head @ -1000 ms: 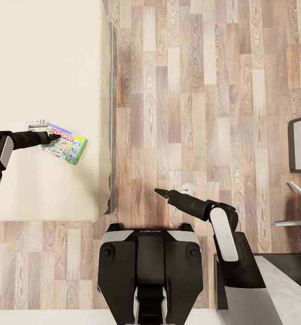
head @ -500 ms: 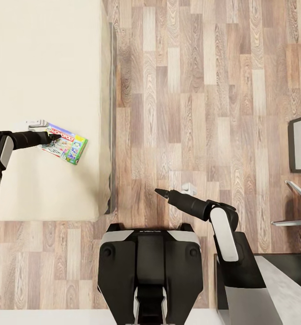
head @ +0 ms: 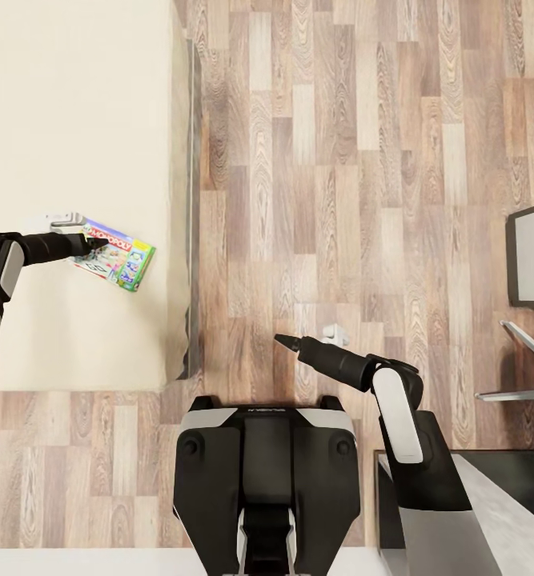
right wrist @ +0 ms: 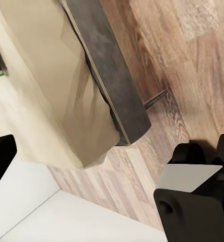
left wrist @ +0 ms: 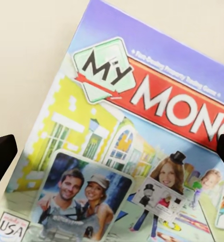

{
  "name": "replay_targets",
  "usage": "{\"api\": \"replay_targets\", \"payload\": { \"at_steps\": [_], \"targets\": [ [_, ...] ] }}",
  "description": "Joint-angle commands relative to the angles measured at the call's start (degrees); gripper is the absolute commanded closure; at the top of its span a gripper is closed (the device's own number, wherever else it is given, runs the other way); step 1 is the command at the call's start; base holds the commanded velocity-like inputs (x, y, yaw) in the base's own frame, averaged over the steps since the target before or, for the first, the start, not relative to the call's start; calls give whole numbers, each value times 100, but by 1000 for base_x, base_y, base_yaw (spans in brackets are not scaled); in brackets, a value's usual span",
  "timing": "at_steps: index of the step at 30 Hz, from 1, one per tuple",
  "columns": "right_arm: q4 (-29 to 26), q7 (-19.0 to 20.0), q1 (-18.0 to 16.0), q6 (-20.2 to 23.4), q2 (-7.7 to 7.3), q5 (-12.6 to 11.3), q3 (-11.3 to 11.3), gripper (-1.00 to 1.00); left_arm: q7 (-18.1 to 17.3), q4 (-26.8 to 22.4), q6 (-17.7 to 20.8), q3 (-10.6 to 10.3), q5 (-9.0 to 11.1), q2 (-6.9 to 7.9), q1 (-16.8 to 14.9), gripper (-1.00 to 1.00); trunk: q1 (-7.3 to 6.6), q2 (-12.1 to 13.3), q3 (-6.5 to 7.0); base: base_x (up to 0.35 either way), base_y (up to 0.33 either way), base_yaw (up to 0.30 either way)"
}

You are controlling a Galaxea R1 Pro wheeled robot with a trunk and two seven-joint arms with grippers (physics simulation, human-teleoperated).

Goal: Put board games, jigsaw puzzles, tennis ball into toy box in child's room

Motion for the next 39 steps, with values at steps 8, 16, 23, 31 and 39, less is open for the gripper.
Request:
{"api": "replay_targets", "payload": {
  "at_steps": [8, 16, 23, 31, 39],
  "targets": [
    [-2, 43, -2, 25, 1, 47, -6, -100, -283, 218, 74, 38, -24, -8, 2, -100, 6, -6, -6, 0, -2, 0],
    [-2, 43, -2, 25, 5, 47, -6, -100, -475, 218, 88, 38, -21, -3, 2, -100, 6, -6, -6, 0, 0, 0],
    [-2, 43, -2, 25, 7, 47, -6, -100, -496, 218, 95, 68, -12, 0, 2, -100, 6, -6, -6, 0, 0, 0],
    [-2, 43, -2, 25, 10, 47, -6, -100, -821, 218, 252, 94, -4, 0, 2, -100, 6, -6, -6, 0, 0, 0],
    [-2, 43, -2, 25, 7, 47, -6, -100, -933, 218, 368, 103, 6, 0, 2, -100, 6, -6, -6, 0, 0, 0]
  ]
}}
